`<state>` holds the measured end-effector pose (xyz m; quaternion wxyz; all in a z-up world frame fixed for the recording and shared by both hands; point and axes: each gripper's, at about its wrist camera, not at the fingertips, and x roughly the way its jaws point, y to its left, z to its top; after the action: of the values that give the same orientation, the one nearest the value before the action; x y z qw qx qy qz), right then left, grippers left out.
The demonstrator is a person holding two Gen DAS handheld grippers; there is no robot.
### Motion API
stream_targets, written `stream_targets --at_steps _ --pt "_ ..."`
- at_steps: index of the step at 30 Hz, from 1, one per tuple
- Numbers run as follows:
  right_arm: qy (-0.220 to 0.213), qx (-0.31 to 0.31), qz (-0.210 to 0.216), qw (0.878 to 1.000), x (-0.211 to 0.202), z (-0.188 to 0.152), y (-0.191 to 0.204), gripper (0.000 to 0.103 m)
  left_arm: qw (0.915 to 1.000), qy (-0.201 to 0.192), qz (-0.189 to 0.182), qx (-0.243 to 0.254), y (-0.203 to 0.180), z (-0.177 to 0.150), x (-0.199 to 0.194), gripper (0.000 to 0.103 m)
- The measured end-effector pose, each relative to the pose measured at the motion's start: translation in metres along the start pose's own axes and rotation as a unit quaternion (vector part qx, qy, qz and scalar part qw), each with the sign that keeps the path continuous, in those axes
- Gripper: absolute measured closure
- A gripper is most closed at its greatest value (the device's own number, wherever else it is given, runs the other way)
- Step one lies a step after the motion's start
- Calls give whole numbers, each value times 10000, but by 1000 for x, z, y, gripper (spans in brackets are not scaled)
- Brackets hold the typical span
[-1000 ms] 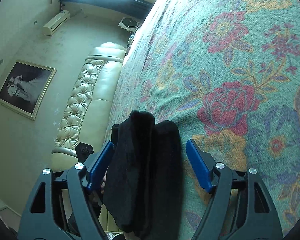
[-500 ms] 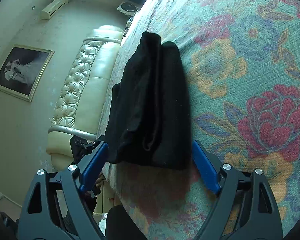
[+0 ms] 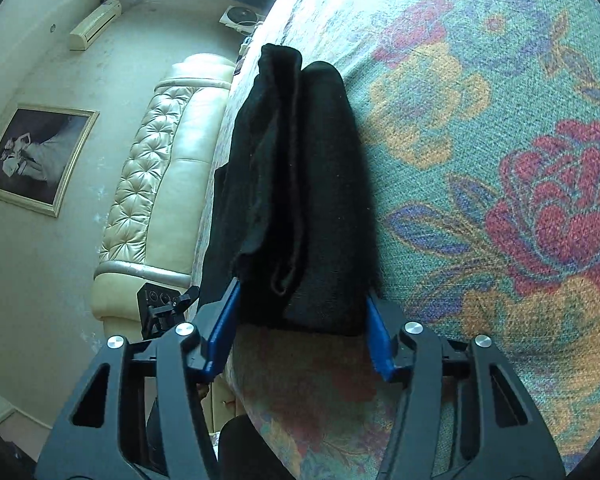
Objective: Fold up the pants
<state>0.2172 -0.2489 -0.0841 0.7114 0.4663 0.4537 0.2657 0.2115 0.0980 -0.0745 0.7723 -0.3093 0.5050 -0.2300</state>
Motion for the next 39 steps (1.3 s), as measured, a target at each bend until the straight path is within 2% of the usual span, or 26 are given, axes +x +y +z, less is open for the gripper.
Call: stream_targets --at_steps 2,4,5,6,9,11,15,18,23,30,35,39 --pt "-46 7 -31 10000 -1 0 -2 66 9999 -70 -57 -91 0 0 -3 16" --pt "-90 -6 46 9999 -4 -4 -3 74 10000 -47 -23 23 -4 0 -3 17" --pt "-120 -11 59 9999 -5 -5 -1 77 9999 -13 -17 113 -8 -1 -1 29" --pt "-136 -46 89 9999 -8 -7 0 78 9998 41 37 194 -12 -1 2 33" --pt "-190 1 -31 9998 -9 -12 -7 80 9991 34 213 379 -16 -6 1 34" --pt "-240 182 192 9994 -8 -13 -23 81 9976 65 339 592 -20 -6 8 34" --pt "-293 210 262 9990 -10 -13 -25 80 9959 -93 275 859 -19 -13 9 33" --pt "-283 301 330 9986 -14 -14 -29 78 9964 -198 120 812 -13 -17 4 32" --pt "-326 417 445 9976 -29 -18 -37 75 9963 -266 118 814 -4 -17 -3 24" --pt "-562 609 393 9958 -57 -30 -44 74 9955 -333 346 813 -4 -21 -6 19" --pt "-729 623 403 9946 -70 -44 -41 61 9942 -387 638 779 -5 -29 -13 18" --pt "-813 529 239 9950 -73 -56 -33 55 9900 -485 1013 852 -11 -39 -20 17"
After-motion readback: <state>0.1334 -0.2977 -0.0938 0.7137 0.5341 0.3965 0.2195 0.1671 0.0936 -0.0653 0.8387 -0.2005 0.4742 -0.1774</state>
